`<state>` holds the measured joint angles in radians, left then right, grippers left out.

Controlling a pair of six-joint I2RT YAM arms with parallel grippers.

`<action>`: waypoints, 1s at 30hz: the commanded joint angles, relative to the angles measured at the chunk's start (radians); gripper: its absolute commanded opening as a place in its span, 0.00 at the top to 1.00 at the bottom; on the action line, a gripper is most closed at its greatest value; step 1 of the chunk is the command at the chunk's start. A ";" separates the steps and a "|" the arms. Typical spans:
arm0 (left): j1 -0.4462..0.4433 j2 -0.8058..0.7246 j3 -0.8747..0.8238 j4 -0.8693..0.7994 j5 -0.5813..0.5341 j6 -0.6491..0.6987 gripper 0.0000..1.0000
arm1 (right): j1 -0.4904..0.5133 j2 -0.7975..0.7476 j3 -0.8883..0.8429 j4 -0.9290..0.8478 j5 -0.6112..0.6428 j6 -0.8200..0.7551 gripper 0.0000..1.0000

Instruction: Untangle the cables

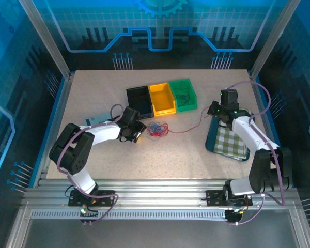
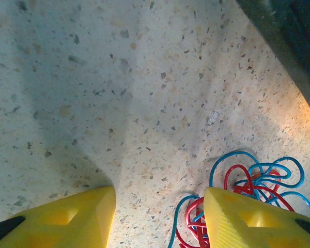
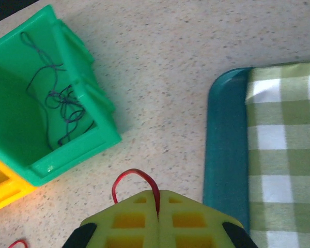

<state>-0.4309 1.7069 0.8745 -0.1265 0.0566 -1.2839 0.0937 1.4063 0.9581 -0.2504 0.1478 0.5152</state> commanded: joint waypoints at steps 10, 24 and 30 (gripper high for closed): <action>-0.030 -0.084 0.056 -0.037 0.033 0.259 0.34 | 0.010 0.018 0.035 0.023 0.040 -0.045 1.00; -0.117 0.128 0.305 -0.333 0.048 0.366 0.34 | 0.013 0.023 0.050 0.019 0.018 -0.043 1.00; -0.135 0.199 0.381 -0.414 -0.001 0.391 0.37 | 0.013 0.016 0.054 0.013 0.010 -0.048 1.00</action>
<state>-0.5560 1.8763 1.2133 -0.4416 0.0910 -0.9302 0.0982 1.4292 0.9775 -0.2424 0.1715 0.4797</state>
